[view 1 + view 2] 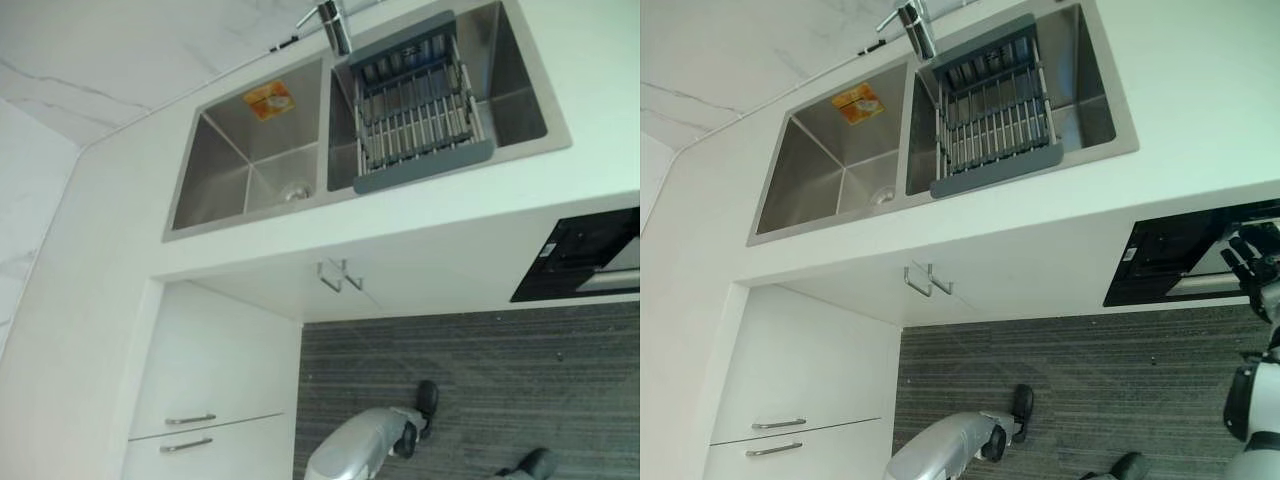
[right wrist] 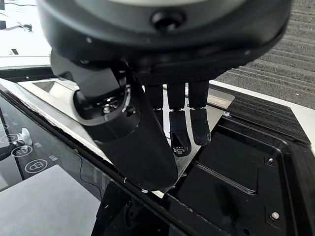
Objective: Place the dishes in the dishwasher.
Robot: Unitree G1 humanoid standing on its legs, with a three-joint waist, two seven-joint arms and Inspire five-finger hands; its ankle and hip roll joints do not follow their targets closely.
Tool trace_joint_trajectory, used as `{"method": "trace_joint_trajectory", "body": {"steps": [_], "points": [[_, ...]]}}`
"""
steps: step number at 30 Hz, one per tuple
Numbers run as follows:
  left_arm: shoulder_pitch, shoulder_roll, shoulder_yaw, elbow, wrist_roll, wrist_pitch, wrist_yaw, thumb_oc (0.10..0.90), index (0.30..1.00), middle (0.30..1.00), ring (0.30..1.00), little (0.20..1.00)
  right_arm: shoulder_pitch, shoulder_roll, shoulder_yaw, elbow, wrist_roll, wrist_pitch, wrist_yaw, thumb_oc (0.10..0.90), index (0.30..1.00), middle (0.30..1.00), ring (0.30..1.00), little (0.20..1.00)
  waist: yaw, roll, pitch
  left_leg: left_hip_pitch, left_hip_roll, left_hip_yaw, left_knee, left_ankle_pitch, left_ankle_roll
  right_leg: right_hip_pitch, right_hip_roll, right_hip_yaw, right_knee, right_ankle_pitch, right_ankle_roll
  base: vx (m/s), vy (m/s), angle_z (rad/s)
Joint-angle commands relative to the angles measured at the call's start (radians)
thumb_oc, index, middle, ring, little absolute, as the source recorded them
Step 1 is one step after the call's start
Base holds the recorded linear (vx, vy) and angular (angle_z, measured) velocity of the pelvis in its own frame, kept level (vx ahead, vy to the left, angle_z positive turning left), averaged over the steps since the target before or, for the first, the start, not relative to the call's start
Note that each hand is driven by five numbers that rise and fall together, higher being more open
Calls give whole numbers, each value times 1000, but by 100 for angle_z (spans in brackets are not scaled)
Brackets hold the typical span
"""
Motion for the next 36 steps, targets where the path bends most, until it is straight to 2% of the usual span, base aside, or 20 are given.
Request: {"method": "trace_joint_trajectory", "body": {"steps": [1, 4, 7, 10, 12, 14, 15, 16, 17, 18, 19, 20, 21, 22, 24, 25, 27, 30, 33, 36], "points": [[-54, 110, -20, -22, 0, 20, 7, 800, 900, 900, 900, 900, -307, 46, 57, -192, 19, -57, 150, 400, 300, 300, 300, 300, 124, 1, -51, -54, 27, -12, 82, -110, -103, -49, 51, 35, 86, -140, -74, 37, 21, 3], [-50, 117, -17, -31, 17, 23, -9, 800, 900, 900, 900, 900, -323, 51, 74, -194, -12, -63, 184, 400, 300, 300, 300, 300, 128, -9, -49, -56, 27, -21, 82, -112, -101, -56, 47, 32, 86, -129, -66, 2, -14, 1], [-46, 116, -18, -27, 29, -4, -22, 800, 900, 900, 900, 900, -313, 72, 68, -201, 44, -76, 224, 400, 300, 300, 300, 300, 127, -27, -44, -54, 33, -26, 82, -113, -104, -58, 48, 30, 86, -120, -58, -16, -45, 1], [-46, 124, -20, -37, 26, -24, -28, 800, 900, 900, 900, 900, -289, 94, 58, -235, 48, -93, 262, 400, 300, 300, 300, 300, 123, -42, -40, -49, 42, -28, 82, -116, -105, -56, 51, 26, 86, -114, -53, -39, -56, -1], [-45, 129, -17, -40, 19, -42, -43, 800, 900, 900, 900, 900, -252, 117, 48, -257, 30, -131, 281, 400, 300, 300, 300, 300, 120, -55, -37, -44, 50, -26, 82, -121, -108, -55, 52, 19, 86, -110, -49, -53, -76, -10], [-37, 129, -12, -60, 30, -55, -46, 800, 900, 900, 900, 900, -178, 155, 16, -318, -13, -180, 316, 464, 396, 396, 396, 396, 110, -73, -32, -32, 62, -27, 82, -127, -111, -48, 59, 17, 86, -107, -48, -74, -102, -12], [-32, 134, -8, -66, 34, -80, -51, 800, 900, 900, 900, 900, -110, 193, -8, -382, -33, -210, 325, 431, 347, 347, 347, 347, 101, -92, -27, -27, 77, -20, 82, -130, -113, -47, 65, 21, 86, -103, -46, -86, -99, -9], [-33, 134, -7, -66, 28, -87, -47, 800, 900, 900, 900, 900, -91, 205, -14, -396, -39, -217, 327, 431, 347, 347, 347, 347, 97, -99, -26, -25, 80, -19, 82, -131, -114, -46, 68, 23, 86, -103, -46, -74, -89, -11], [-33, 136, -7, -67, 26, -92, -47, 800, 900, 900, 900, 900, -79, 213, -20, -405, -45, -222, 327, 450, 375, 375, 375, 375, 96, -103, -26, -23, 82, -18, 82, -132, -114, -46, 69, 24, 86, -103, -45, -35, -78, -9], [-37, 134, 0, -73, 22, -105, -40, 800, 900, 900, 900, 900, -18, 253, -37, -443, -60, -251, 333, 704, 756, 756, 756, 756, 87, -121, -23, -15, 93, -13, 82, -136, -115, -41, 78, 30, 86, -102, -46, -26, -88, -9], [-38, 136, 2, -77, 22, -112, -36, 800, 900, 900, 900, 900, 14, 273, -46, -465, -70, -261, 328, 800, 900, 900, 900, 900, 83, -132, -23, -10, 99, -11, 82, -138, -115, -38, 82, 32, 86, -102, -46, -21, -100, -8], [-41, 137, 5, -77, 22, -123, -37, 800, 900, 900, 900, 900, 49, 293, -53, -482, -90, -271, 336, 800, 900, 900, 900, 900, 77, -144, -23, -5, 105, -7, 82, -140, -115, -34, 86, 35, 86, -101, -46, -17, -107, -33], [-48, 143, 9, -78, 23, -154, -39, 800, 900, 900, 900, 900, 131, 345, -62, -523, -150, -301, 341, 800, 900, 900, 900, 900, 65, -170, -23, 6, 121, 6, 82, -146, -116, -26, 94, 40, 86, -98, -43, -20, -95, -43], [-54, 145, 9, -85, 14, -166, -36, 800, 900, 900, 900, 900, 180, 374, -61, -549, -189, -317, 347, 800, 900, 900, 900, 900, 56, -184, -23, 12, 131, 14, 82, -150, -115, -22, 98, 43, 86, -97, -42, -24, -71, -48], [-69, 145, 11, -96, 5, -190, -36, 800, 900, 900, 900, 900, 265, 412, -48, -596, -257, -349, 350, 800, 900, 900, 900, 900, 37, -204, -21, 26, 144, 26, 82, -158, -113, -18, 106, 50, 86, -95, -41, -69, 31, -33], [-80, 143, 10, -114, -5, -208, -32, 800, 900, 900, 900, 900, 332, 451, -35, -640, -310, -385, 353, 800, 900, 900, 900, 900, 23, -213, -19, 23, 151, 34, 82, -142, -102, -27, 108, 42, 86, -68, -51, -112, 83, -34], [-91, 144, 11, -131, -4, -221, -28, 800, 900, 900, 900, 900, 391, 478, -20, -676, -363, -405, 346, 800, 900, 900, 900, 900, 10, -231, -24, 32, 155, 38, 82, -148, -98, -27, 111, 51, 86, -65, -48, -55, 77, -20], [-106, 144, 14, -141, -2, -229, -18, 800, 900, 900, 900, 900, 474, 520, 9, -701, -434, -425, 346, 800, 900, 900, 900, 900, -8, -256, -38, 51, 162, 50, 82, -164, -93, -15, 114, 68, 86, -64, -42, 24, 92, -14], [-115, 143, 15, -148, 17, -227, -11, 800, 900, 900, 900, 900, 534, 550, 23, -694, -446, -424, 360, 800, 900, 900, 900, 900, -13, -281, -59, 78, 160, 59, 82, -182, -87, 8, 107, 72, 86, -45, -33, 51, 122, -21], [-122, 136, 7, -137, 32, -211, 11, 800, 900, 900, 900, 900, 575, 582, 40, -651, -469, -438, 376, 800, 900, 900, 900, 900, -19, -297, -85, 113, 171, 77, 82, -200, -78, 58, 94, 57, 86, 40, -15, 75, 121, -28]]}}
